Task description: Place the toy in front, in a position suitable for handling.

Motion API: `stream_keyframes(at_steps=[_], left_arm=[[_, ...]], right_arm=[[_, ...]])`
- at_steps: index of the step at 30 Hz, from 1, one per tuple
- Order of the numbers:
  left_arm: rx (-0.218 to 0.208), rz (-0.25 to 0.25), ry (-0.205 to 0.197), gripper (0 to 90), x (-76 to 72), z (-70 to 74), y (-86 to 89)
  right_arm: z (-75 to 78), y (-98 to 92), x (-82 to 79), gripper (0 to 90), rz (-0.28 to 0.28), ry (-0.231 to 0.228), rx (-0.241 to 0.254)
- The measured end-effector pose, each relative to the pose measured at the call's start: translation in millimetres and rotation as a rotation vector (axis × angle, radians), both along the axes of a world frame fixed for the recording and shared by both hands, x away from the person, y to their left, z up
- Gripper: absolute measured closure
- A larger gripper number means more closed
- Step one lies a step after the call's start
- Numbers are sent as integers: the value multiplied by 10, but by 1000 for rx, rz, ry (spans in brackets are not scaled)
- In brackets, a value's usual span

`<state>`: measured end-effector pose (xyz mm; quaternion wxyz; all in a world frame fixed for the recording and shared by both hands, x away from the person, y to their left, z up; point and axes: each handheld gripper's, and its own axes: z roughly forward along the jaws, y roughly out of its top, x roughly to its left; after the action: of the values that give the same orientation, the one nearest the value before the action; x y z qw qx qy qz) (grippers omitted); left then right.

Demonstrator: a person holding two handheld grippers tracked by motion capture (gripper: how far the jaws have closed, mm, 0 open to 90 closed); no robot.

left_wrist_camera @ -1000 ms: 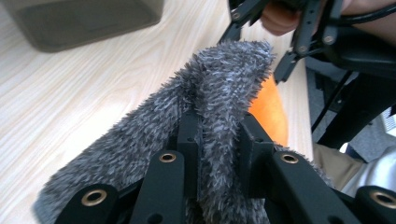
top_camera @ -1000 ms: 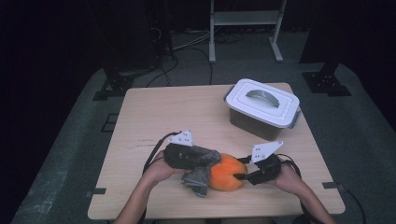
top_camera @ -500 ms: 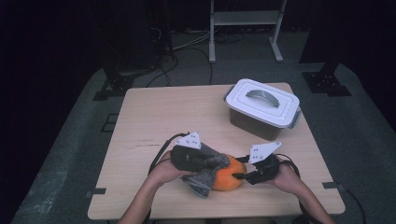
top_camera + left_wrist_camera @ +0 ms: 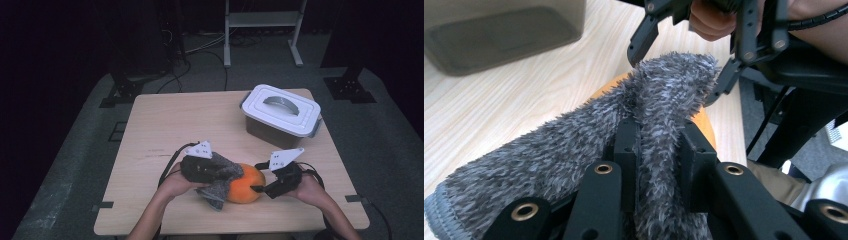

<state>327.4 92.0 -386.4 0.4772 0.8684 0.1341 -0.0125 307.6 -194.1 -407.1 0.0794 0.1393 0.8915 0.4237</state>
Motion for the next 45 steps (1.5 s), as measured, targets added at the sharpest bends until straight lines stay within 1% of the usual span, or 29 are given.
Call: stream_keyframes(at_steps=[1,2,3,5,8,10,13,15,17,18,20,23,25,28,30,31,32,35,37,39,40,42,43,45], left_arm=[[-4,-1,0,738,-3,3,-16],[-4,-5,-3,738,-3,10,-31],[-8,-7,-2,738,-5,15,-50],[0,-14,-12,738,-7,30,-83],[0,-16,-5,738,-2,19,-120],[-10,-21,1,738,3,11,-137],[-7,-24,6,738,13,-6,-147],[-10,-16,7,738,25,-19,-123],[-20,-6,11,739,38,-26,-80],[-24,-1,10,739,41,-27,-57],[-34,9,10,739,53,-37,-5],[-45,46,17,738,76,-53,99],[-51,60,33,739,93,-88,140],[-72,47,57,739,100,-144,135],[-92,40,68,739,105,-147,136],[-102,36,72,739,107,-136,144],[-106,33,71,739,109,-119,156],[-112,25,65,739,101,-51,190],[-123,26,58,739,92,3,217],[-124,26,47,739,83,51,238],[-117,27,40,739,78,64,248],[-88,34,31,739,72,52,263],[-87,39,34,740,73,32,282],[-101,52,44,740,80,-13,330]], right_arm=[[41,15,-12,264,6,-11,9],[74,39,-20,264,11,-21,6],[96,74,-22,261,20,-28,-8],[105,161,-18,251,40,-39,-43],[92,274,15,216,53,-42,-78],[86,325,40,191,51,-33,-81],[55,381,55,188,58,-16,-86],[31,389,55,277,68,-13,-90],[12,364,49,383,63,-15,-85],[4,348,41,420,62,-17,-84],[-5,308,29,467,65,-26,-85],[-7,221,22,492,71,-32,-82],[-4,162,19,500,64,-23,-67],[-20,130,30,513,70,-13,-31],[-24,133,43,522,80,-13,-9],[-20,134,48,528,87,-14,11],[-14,140,54,531,93,-12,29],[9,198,75,535,115,-16,53],[12,263,92,536,132,-12,68],[7,337,108,536,145,-10,91],[3,375,114,536,153,-7,94],[-14,431,120,535,165,-11,80],[-28,444,124,535,167,-11,74],[-51,425,132,532,166,-9,68]])
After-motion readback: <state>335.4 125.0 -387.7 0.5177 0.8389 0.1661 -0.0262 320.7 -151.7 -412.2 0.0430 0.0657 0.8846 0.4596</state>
